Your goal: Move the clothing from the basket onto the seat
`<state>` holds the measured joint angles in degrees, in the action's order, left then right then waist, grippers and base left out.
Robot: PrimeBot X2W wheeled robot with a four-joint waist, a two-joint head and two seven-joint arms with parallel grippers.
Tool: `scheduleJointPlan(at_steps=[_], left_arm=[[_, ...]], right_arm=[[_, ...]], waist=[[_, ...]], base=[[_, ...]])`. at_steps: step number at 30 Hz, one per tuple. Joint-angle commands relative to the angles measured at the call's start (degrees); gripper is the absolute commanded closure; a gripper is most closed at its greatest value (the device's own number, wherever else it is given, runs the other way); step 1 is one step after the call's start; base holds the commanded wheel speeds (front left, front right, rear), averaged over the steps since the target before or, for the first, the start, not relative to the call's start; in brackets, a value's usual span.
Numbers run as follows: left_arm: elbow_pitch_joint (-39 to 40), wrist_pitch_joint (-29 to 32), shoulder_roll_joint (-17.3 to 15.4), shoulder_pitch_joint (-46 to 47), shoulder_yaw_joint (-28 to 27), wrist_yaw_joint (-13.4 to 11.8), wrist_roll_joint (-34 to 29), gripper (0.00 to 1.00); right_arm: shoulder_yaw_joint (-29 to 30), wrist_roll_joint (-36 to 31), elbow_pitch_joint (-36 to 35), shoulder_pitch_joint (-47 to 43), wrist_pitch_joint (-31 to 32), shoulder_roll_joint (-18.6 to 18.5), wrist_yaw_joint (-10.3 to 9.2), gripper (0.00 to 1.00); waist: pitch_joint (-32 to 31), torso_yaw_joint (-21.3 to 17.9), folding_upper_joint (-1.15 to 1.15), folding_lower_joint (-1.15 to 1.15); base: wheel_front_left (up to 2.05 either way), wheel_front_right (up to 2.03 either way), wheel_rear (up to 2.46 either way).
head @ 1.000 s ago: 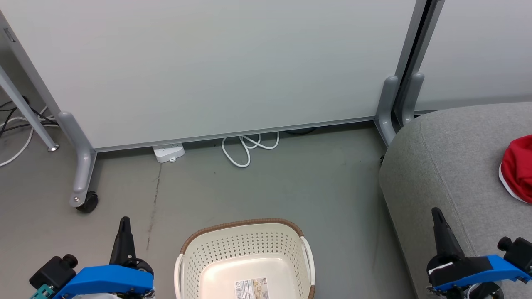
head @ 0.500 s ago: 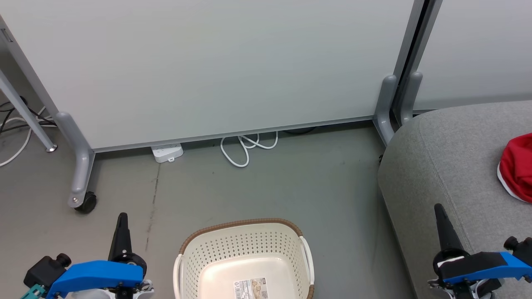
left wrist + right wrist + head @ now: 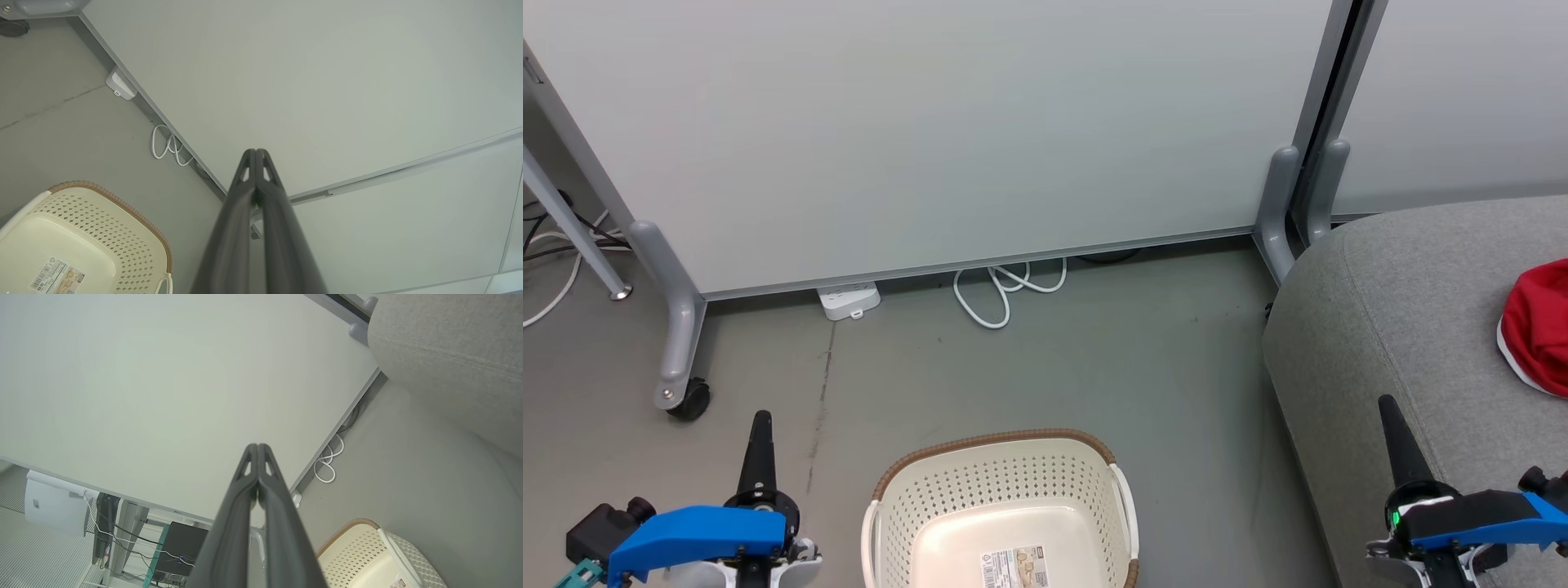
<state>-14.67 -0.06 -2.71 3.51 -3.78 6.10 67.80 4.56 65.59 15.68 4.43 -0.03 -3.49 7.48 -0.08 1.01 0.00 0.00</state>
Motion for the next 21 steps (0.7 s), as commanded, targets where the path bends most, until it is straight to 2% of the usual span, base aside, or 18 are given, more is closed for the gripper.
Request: scheduleJointPlan(at_steps=[1,21], left_arm=[[0.6,0.5,-0.2,1.3,-0.5,0.4,1.5,1.0],[0.7,3.2,-0.2,2.1,-1.5,0.9,11.4,1.0]], right_arm=[[0.3,1.7,-0.7,1.4,0.5,0.1,0.02,1.0],[1.0,12.5,-1.2,1.7,3.1,0.3,0.02,1.0]], waist=[[0.0,0.0,0.0,0.0],[0.1,-0.4,0.0,0.0]], base=[[0.0,0.0,0.0],[0.0,0.0,0.0]])
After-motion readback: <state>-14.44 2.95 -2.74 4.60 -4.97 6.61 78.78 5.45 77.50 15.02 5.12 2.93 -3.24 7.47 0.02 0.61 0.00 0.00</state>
